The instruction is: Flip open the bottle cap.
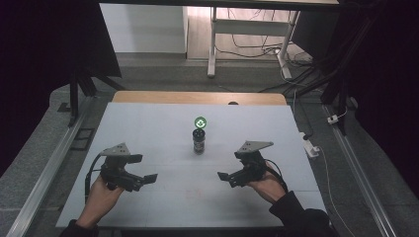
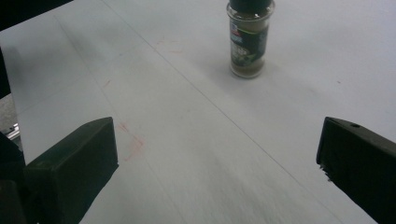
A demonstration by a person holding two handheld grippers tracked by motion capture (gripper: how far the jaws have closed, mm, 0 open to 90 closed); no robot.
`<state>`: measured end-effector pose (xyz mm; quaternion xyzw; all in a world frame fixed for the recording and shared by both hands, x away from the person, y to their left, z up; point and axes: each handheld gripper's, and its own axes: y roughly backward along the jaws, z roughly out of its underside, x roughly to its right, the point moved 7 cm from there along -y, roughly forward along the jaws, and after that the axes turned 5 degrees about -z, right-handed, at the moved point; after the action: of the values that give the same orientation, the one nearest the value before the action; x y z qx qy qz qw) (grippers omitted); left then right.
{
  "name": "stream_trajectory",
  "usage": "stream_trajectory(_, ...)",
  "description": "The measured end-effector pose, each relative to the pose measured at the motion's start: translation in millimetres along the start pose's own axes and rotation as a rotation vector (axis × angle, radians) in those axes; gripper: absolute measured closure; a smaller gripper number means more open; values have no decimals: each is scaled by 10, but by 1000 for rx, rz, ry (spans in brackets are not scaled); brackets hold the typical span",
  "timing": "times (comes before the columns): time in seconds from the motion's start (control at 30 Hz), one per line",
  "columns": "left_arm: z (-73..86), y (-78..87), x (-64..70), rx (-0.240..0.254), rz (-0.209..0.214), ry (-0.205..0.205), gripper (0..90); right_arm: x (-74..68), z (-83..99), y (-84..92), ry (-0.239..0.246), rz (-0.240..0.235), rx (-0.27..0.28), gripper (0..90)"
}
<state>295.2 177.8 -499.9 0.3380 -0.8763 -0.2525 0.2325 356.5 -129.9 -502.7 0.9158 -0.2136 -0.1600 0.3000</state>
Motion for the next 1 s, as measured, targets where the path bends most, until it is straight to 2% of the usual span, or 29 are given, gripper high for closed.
stream_trajectory(0.23,167,194,-22,14,-47,21,0,17,188,247,-25,37,1,0)
stream_trajectory(0.57,407,470,-104,47,-113,72,0,60,436,537,-63,97,8,0)
stream_trajectory(0.7,514,558,-131,55,-131,97,0,78,520,687,-78,145,23,0)
stream_trajectory(1.0,703,733,-186,60,-198,129,0,147,798,1038,-154,238,27,0)
